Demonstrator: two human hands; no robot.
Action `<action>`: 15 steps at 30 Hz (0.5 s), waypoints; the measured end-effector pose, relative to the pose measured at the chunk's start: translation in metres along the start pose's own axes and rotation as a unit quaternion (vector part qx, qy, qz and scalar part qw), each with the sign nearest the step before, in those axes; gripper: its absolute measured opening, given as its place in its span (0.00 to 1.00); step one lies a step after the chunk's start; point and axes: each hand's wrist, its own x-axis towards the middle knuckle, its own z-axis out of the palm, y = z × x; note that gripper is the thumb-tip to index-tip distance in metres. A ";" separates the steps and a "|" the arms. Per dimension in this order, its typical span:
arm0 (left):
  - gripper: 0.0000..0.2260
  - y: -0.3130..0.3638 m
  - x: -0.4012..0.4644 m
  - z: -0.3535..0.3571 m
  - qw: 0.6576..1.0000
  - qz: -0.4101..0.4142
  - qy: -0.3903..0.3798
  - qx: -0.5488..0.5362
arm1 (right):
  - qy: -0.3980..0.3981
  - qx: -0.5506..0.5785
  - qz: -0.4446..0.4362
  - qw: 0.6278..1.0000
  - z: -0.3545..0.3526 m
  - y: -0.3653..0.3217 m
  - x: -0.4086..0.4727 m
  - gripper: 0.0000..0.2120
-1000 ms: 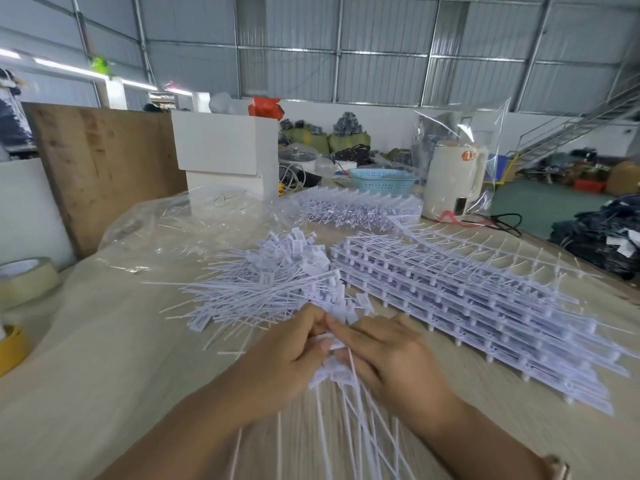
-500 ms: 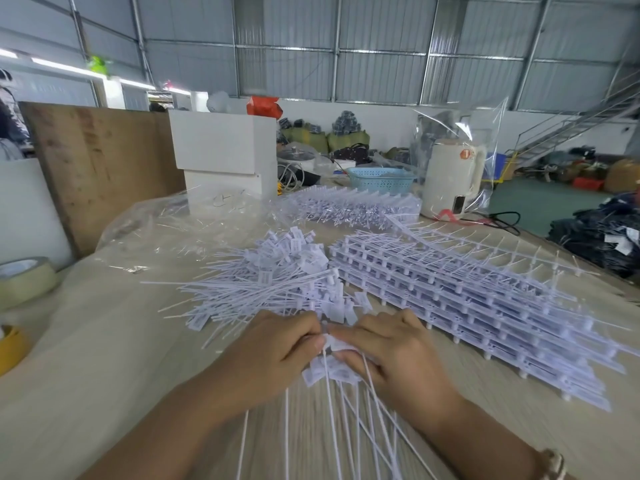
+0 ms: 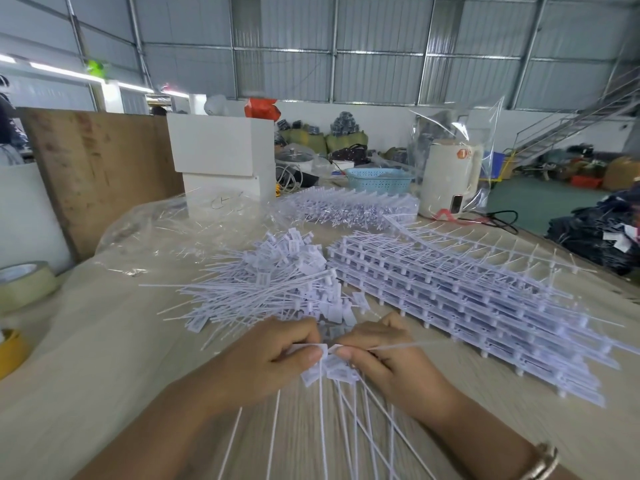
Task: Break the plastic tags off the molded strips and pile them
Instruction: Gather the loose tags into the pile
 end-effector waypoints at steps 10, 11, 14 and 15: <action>0.10 -0.005 -0.016 -0.032 0.991 -0.051 0.077 -0.093 | 0.056 0.004 0.062 0.997 -0.029 0.013 -0.008 0.09; 0.09 -0.006 -0.016 -0.032 0.992 -0.051 0.074 -0.092 | 0.035 -0.050 0.053 0.997 -0.028 0.014 -0.009 0.09; 0.07 -0.005 -0.010 -0.021 0.997 -0.039 0.032 -0.061 | -0.075 -0.184 0.030 0.979 -0.011 0.010 -0.004 0.19; 0.07 -0.006 -0.009 -0.017 0.998 -0.038 0.022 -0.045 | -0.095 -0.206 0.030 0.974 -0.007 0.009 -0.003 0.23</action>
